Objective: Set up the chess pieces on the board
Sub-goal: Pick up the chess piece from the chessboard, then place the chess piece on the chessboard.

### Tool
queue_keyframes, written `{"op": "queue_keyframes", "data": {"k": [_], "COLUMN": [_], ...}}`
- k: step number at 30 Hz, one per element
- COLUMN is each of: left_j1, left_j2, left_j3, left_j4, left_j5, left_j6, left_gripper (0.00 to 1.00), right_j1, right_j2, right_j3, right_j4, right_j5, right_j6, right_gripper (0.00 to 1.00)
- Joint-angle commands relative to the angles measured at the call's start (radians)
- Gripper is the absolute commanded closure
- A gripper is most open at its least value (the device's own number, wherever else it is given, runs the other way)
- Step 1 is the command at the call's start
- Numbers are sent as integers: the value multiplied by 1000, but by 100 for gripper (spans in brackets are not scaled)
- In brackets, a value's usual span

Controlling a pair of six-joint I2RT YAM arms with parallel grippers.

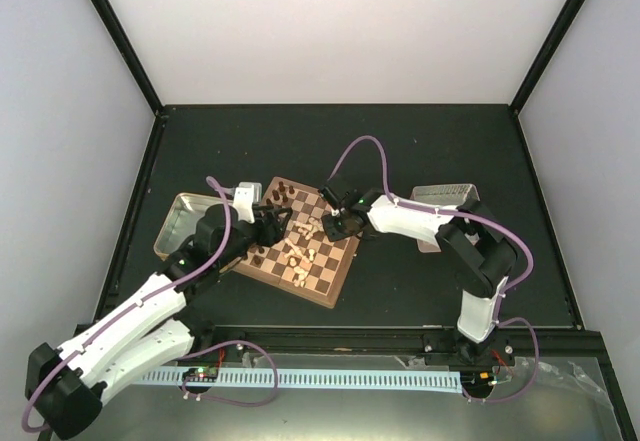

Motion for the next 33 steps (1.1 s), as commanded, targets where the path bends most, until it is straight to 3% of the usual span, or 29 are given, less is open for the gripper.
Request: {"op": "queue_keyframes", "data": {"k": [1,11,22,26,33], "left_j1": [8,9,17,18,18], "left_j2": [17,83,188,228,275], "left_j3": [-8,-10,12,10,-2], "left_j4": [48,98,208,242,325], "left_j5": [51,158,392,433,489], "left_j6": [-40,-196,-304,-329,-353], "left_gripper": [40,38,34,39,57], "right_j1": [16,16,16,16,16], "right_j2": [27,-229,-470,-526,-549], "right_j3": [-4,-208,-406,-448,-474], "right_j4": [-48,215,523,617,675], "right_j5": [24,-27,-313,-371,-422], "right_j6": [-20,-60,-101,-81,-58], "right_gripper": [87,91,91,91,91]}}
